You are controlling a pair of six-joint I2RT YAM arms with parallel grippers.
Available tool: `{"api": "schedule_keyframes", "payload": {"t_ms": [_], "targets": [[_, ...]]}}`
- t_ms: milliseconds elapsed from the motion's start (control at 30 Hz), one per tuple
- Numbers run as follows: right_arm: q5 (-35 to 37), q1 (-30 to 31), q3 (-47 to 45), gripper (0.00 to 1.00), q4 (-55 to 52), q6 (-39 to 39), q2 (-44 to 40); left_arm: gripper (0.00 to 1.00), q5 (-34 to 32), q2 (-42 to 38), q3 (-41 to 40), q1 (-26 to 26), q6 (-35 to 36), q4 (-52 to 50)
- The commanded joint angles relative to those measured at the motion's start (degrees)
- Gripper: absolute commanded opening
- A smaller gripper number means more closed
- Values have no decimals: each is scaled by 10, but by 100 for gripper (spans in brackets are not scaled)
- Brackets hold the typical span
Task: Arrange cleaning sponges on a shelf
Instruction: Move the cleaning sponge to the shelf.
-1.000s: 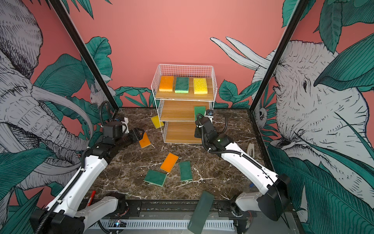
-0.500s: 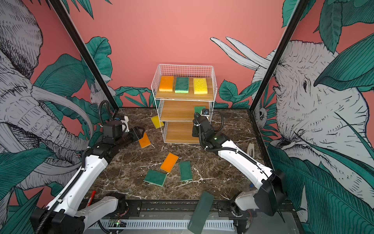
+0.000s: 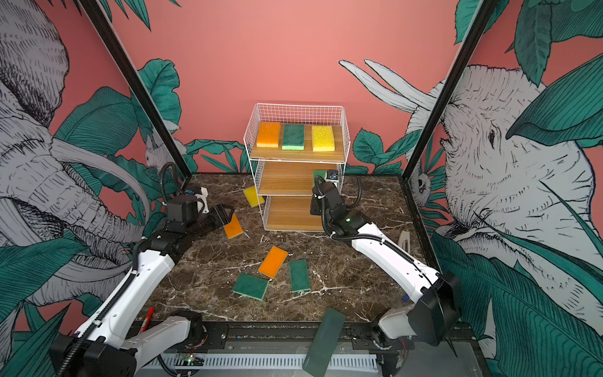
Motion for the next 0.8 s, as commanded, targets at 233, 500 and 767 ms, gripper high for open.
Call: {"api": "schedule_keyframes", "payload": {"t_ms": [233, 500, 767], "targets": [[12, -8, 16, 0, 24, -13, 26, 65, -6, -7, -3, 2, -2, 6], [8, -13, 43, 0, 33, -20, 36, 64, 0, 1, -10, 2, -7, 17], [2, -16, 52, 0, 34, -20, 57, 64, 1, 4, -12, 3, -9, 21]]}}
